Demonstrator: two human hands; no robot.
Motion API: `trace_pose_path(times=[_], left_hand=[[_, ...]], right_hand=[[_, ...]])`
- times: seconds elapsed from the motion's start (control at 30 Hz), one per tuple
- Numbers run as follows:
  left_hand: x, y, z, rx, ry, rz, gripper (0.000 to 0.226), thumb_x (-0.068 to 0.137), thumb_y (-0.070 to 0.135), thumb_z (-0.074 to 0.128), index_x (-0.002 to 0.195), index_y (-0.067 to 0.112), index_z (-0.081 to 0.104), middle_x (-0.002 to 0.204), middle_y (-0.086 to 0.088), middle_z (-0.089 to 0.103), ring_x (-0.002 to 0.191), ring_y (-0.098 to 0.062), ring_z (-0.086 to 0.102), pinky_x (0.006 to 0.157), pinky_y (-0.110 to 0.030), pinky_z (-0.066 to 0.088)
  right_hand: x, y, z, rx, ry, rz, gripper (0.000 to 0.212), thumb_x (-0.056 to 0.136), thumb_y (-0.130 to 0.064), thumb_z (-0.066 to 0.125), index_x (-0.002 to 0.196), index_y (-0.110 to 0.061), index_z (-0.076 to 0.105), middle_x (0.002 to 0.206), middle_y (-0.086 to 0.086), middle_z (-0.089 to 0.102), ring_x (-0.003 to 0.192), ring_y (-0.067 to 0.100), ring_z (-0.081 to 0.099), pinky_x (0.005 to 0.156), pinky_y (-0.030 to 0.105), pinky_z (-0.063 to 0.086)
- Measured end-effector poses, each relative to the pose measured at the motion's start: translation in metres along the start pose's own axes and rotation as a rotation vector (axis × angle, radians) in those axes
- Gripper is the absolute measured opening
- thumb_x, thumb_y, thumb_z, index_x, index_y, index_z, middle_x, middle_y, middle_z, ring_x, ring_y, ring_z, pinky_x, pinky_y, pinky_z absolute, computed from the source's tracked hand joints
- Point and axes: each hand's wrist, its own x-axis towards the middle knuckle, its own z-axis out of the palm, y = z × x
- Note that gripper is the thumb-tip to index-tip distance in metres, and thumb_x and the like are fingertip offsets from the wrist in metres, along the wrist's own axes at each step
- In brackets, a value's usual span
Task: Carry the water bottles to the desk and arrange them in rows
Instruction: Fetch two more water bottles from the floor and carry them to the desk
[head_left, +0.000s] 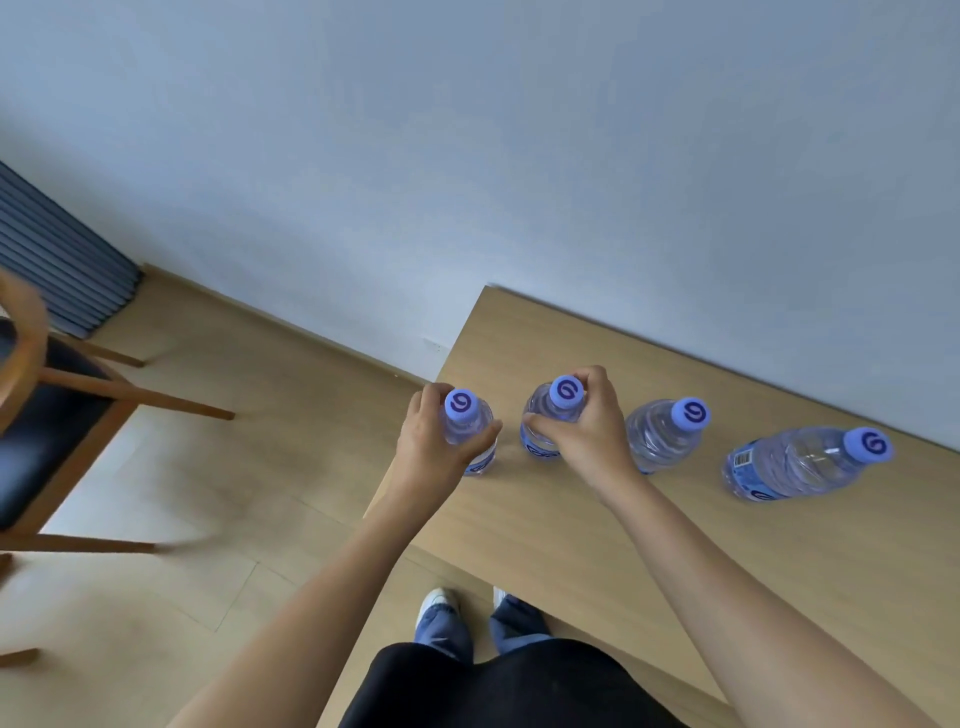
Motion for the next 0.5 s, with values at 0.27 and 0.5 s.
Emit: trace_pose_path(times=[0.27, 0.5], left_hand=[[-0.016, -0.004, -0.004, -0.009, -0.048, -0.025, 0.059, 0.071, 0.044, 0.083, 0.118, 0.03, 0.05, 0.114, 0.011, 0.056, 0.104, 0.002, 0.053, 0.075, -0.008, 0.042], [-0.054, -0.009, -0.013, 0.025, 0.026, -0.052, 0.07, 0.081, 0.04, 0.077, 0.139, 0.02, 0.043, 0.138, 0.005, 0.049, 0.126, -0.007, 0.044, 0.095, -0.02, 0.033]], right_hand=[[-0.009, 0.001, -0.004, 0.007, -0.107, 0.079, 0.078, 0.075, -0.006, 0.081, 0.138, -0.013, 0.035, 0.127, 0.006, 0.053, 0.113, 0.021, 0.057, 0.077, 0.016, 0.042], [-0.043, 0.004, -0.01, -0.013, -0.109, 0.084, 0.088, 0.081, -0.013, 0.078, 0.151, -0.016, 0.023, 0.132, -0.007, 0.045, 0.11, 0.008, 0.045, 0.077, 0.01, 0.037]])
